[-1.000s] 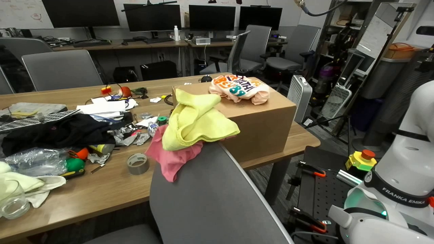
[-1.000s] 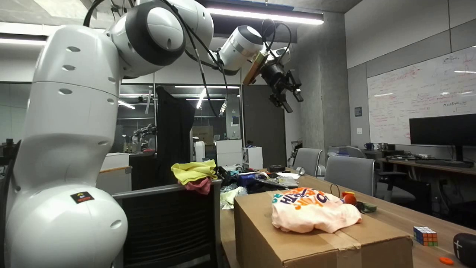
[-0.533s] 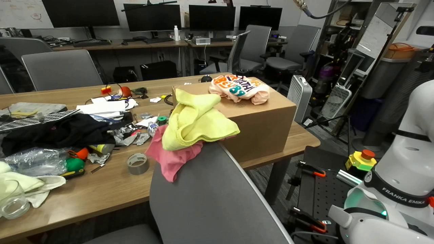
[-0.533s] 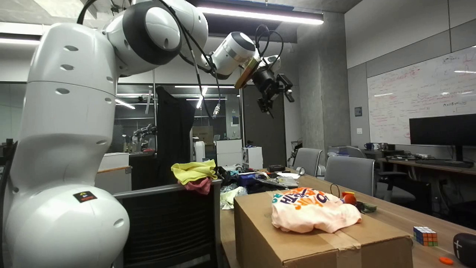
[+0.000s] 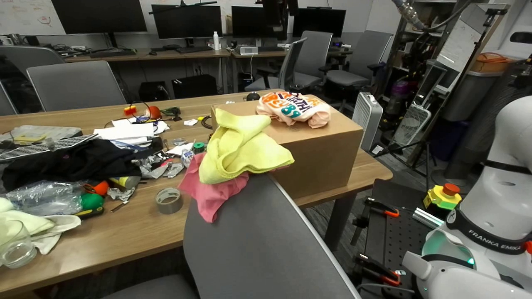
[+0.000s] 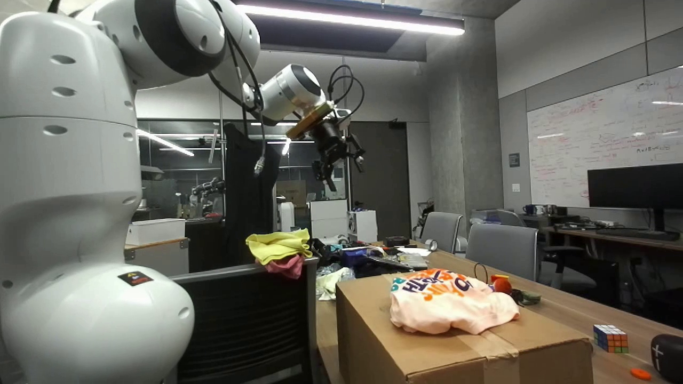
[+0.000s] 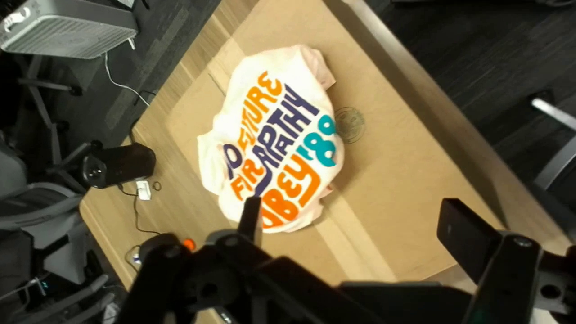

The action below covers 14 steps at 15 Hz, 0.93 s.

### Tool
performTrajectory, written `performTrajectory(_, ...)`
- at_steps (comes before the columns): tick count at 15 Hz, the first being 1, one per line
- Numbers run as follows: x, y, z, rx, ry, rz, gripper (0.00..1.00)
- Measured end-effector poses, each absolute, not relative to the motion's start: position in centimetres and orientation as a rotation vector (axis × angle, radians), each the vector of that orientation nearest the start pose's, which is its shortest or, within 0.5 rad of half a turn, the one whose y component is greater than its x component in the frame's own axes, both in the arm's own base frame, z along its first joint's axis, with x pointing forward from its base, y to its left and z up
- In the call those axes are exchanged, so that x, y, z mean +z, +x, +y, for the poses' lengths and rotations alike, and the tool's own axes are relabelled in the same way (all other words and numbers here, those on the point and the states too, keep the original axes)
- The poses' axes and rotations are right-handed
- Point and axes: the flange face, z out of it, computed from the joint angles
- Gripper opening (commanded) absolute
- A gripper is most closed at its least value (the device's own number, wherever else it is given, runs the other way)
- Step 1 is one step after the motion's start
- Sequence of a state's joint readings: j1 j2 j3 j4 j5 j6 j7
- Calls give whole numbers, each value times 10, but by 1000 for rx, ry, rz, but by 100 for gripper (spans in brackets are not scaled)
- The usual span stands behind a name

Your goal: Remove the t-shirts and yellow towel from the backrest of the chair and put them on the brown box

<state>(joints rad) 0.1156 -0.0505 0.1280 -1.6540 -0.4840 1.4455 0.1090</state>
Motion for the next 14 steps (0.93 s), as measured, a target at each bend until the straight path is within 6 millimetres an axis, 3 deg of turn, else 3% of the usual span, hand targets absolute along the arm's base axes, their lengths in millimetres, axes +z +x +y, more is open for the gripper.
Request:
performTrajectory(7,584,476,150,-161,2699,633,100)
performTrajectory(14,519,457,235,-97,2621,1073,100)
